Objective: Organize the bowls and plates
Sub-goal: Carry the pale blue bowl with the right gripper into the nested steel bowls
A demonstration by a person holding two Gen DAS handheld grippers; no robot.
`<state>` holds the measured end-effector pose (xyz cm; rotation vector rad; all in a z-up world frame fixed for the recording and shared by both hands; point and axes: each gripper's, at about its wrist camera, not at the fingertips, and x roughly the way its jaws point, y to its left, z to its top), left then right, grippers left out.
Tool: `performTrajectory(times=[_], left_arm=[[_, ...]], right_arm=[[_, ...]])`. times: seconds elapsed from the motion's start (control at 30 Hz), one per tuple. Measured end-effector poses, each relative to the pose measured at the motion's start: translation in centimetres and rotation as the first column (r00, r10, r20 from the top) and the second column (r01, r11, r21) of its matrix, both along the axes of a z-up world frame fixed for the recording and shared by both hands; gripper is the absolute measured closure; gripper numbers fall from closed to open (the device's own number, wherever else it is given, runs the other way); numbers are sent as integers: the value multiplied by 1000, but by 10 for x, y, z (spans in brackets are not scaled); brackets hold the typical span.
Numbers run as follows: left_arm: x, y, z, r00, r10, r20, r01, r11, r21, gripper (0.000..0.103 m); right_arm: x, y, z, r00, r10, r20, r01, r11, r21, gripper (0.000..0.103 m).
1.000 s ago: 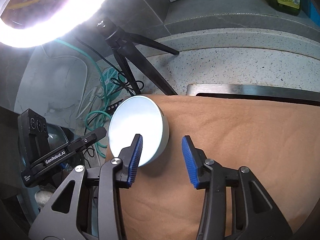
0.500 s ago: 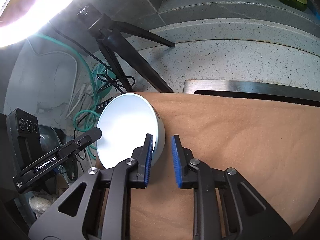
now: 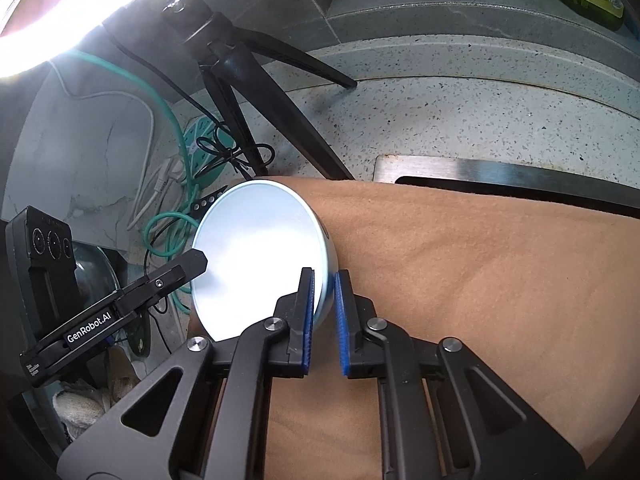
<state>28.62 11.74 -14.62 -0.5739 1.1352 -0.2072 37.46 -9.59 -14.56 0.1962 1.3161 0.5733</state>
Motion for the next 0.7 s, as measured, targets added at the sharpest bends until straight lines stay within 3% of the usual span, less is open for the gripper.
performTrajectory(times=[0.7], left_arm=[[-47,-37,61,988,-77,136,81,996,-23,92]], right_arm=[[-54,-54,70,994,-36,106,31,998,47,93]])
